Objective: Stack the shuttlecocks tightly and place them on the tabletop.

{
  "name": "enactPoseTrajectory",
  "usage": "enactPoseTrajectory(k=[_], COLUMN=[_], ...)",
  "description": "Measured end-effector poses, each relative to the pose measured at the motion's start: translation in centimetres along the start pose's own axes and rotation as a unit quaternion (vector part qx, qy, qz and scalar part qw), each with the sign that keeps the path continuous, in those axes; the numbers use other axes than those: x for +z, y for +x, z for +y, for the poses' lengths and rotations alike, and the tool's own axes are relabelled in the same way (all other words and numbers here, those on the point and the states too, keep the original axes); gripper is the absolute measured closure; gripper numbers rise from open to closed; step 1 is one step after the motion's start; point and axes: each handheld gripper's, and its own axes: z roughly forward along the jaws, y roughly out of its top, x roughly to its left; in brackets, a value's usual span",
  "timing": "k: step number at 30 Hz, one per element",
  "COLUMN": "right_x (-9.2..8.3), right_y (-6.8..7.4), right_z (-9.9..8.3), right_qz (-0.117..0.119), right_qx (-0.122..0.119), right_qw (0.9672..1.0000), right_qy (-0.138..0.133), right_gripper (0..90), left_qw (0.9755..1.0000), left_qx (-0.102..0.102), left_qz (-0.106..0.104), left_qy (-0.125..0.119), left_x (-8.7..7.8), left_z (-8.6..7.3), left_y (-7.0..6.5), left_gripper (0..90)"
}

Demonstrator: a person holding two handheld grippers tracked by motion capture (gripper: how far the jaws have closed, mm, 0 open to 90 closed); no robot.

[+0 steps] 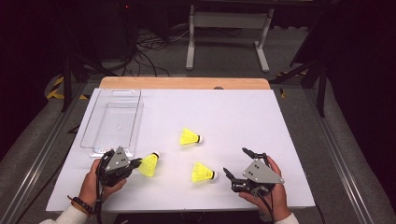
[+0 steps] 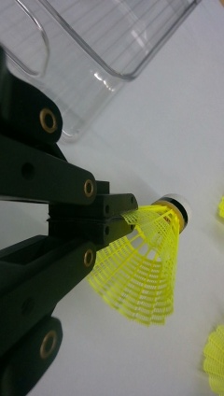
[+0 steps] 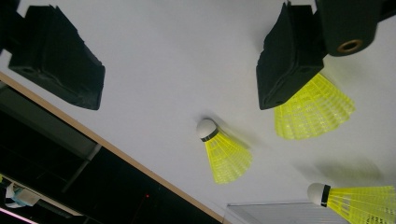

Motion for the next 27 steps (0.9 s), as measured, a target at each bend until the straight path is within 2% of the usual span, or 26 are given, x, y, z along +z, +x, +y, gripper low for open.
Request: enactPoseTrajectory(k=[2,8,18,25,27], right_x=[0.04,0.14,0.24,0.28,0.26], right_y=[-0.03,-0.08,-0.11,-0.09,-0.11], right_z=[-0.03,-0.07,-0.13,-0.16,-0.17], right_qz=[0.000,0.000,0.002,0.003,0.003], right_qx=[0.001,0.002,0.003,0.005,0.004], right_qw=[1.0000,1.0000,1.0000,1.0000,1.0000], right_qy=[0.001,0.003,0.005,0.007,0.007], right_gripper=[16.4,16.3,16.3,16.3,16.3], left_qw=[1.0000,0.9999,0.9997,0.9997,0.9996], left_qx=[0.001,-0.002,-0.008,-0.012,-0.012], left_qz=[0.007,0.012,0.004,-0.006,-0.009], left_qy=[0.005,0.012,0.023,0.020,0.024], left_x=[-0.07,-0.13,0.29,0.23,0.10], left_z=[-0.12,-0.41,-0.65,-0.84,-1.00], left_y=[0.08,0.18,0.11,0.01,-0.11], left_gripper=[89.9,89.8,88.9,82.6,77.9])
